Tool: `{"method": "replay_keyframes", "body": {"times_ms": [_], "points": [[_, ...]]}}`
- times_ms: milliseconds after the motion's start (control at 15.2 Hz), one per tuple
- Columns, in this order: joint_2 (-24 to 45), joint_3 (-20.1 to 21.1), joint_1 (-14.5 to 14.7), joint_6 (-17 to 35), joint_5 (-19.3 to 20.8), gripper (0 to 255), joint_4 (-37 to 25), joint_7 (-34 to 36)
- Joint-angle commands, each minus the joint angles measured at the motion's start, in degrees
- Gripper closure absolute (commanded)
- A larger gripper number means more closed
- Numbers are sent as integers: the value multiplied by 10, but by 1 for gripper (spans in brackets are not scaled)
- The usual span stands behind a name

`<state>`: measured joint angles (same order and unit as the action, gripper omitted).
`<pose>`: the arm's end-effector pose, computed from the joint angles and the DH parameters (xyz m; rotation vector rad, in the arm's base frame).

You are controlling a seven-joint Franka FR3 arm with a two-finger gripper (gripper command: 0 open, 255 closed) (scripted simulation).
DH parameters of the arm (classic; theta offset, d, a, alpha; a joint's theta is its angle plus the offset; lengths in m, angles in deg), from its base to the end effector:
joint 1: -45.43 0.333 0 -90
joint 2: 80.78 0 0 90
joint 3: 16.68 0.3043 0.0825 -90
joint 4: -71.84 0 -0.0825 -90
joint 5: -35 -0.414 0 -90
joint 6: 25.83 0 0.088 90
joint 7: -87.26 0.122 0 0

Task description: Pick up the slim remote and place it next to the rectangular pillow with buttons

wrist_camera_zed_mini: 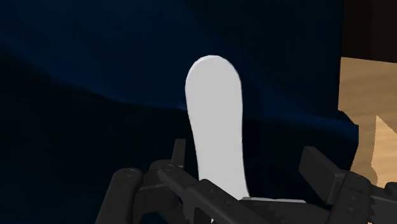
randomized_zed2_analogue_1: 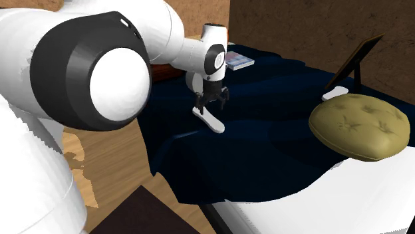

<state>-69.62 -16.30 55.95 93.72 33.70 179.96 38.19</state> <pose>0.6183 0.1204 0.3635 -2.7139 -1.5456 -0.0177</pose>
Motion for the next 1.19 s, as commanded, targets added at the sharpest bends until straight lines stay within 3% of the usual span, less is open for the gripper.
{"method": "replay_keyframes", "body": {"times_ms": [0,198,726,1122], "points": [[38,8,4,5,2,0,-28,-28],[86,18,12,5,8,0,-73,-55],[111,18,12,54,9,0,-48,-55],[111,18,12,54,9,0,-49,-55]]}}
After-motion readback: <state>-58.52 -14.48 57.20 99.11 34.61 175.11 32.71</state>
